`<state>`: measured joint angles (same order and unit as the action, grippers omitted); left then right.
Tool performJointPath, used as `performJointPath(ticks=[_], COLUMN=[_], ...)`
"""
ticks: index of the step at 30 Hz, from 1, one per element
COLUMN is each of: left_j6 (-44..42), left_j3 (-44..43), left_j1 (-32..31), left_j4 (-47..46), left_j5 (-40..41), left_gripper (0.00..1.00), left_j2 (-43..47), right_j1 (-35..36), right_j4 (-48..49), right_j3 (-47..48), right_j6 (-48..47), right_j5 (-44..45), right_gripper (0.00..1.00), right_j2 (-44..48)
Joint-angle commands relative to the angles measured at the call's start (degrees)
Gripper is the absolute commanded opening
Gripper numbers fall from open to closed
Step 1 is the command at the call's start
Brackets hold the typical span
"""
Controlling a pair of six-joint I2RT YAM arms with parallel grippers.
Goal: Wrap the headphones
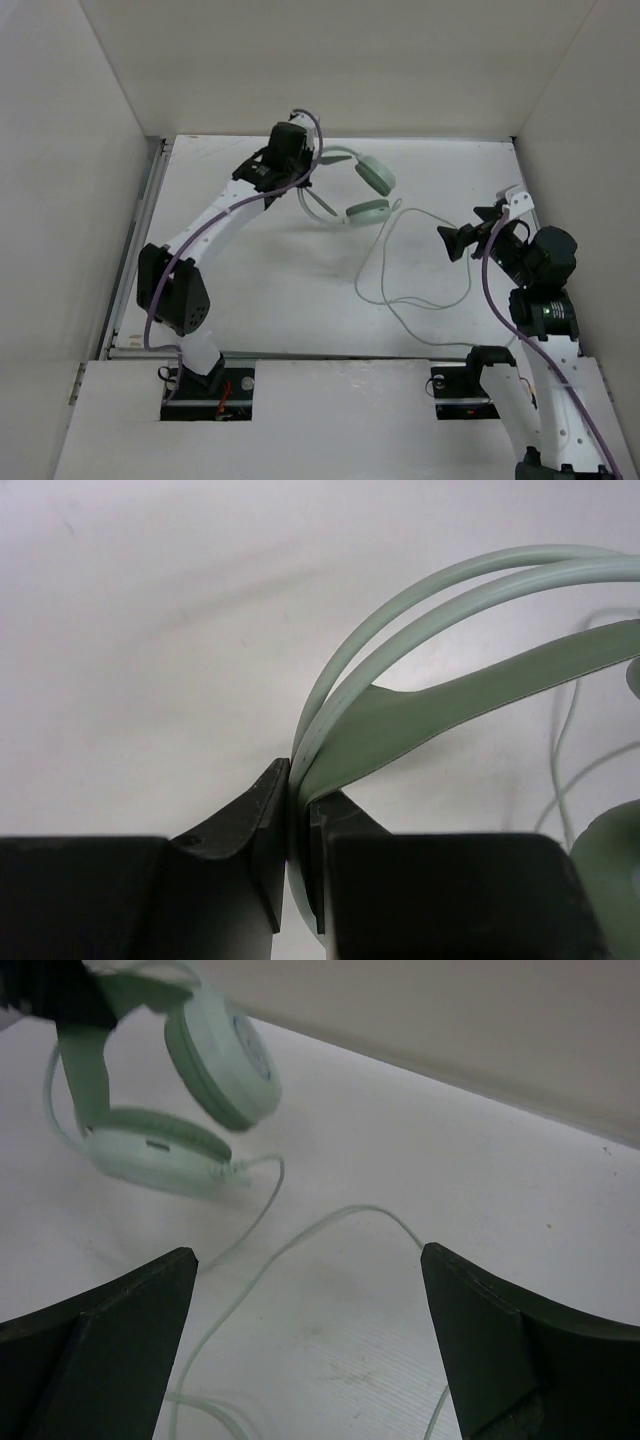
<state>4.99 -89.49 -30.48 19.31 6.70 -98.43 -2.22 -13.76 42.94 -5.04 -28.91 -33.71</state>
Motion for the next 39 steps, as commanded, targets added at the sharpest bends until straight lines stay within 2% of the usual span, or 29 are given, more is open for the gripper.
performJointPath(ticks=[1, 8, 12, 16, 21, 24, 32, 39], left_j6=[-2.8, -6.0, -4.1, -0.5, 1.7, 2.1, 5.8, 9.5], left_j3=[-6.6, -9.9, -9.5, -10.3, -10.3, -4.9, 23.9, 31.7], left_j1=[3.2, 6.2, 7.9, 10.4, 13.4, 14.4, 14.5, 17.3], left_j4=[-1.2, -0.2, 1.5, 2.6, 2.9, 2.9, 0.6, -1.2], left_j5=[0.2, 0.1, -1.0, -6.3, -7.8, -8.3, -8.0, -9.3], left_gripper=[0.0, 0.0, 0.0, 0.0, 0.0, 0.0, 0.0, 0.0], left_j2=[8.2, 14.9, 17.9, 20.4, 22.3, 24.0, 26.4, 23.1], right_j1=[3.0, 8.9, 12.7, 17.6, 19.6, 19.8, 19.3, 16.6], right_j4=[2.1, 6.6, 7.8, 9.0, 11.7, 12.2, 12.1, 12.2], right_j3=[4.3, 8.2, 11.9, 15.5, 18.3, 18.3, 13.1, 9.3], right_j6=[-4.2, -7.3, -8.8, -12.3, -11.3, -10.6, -7.7, -5.7], right_j5=[0.4, 0.8, 1.6, 2.4, 3.4, 3.7, 3.4, 3.2], right_gripper=[1.0, 1.0, 1.0, 1.0, 1.0, 1.0, 1.0, 1.0], right_j2=[-1.0, -4.6, -8.2, -12.3, -15.9, -16.1, -12.3, -9.5])
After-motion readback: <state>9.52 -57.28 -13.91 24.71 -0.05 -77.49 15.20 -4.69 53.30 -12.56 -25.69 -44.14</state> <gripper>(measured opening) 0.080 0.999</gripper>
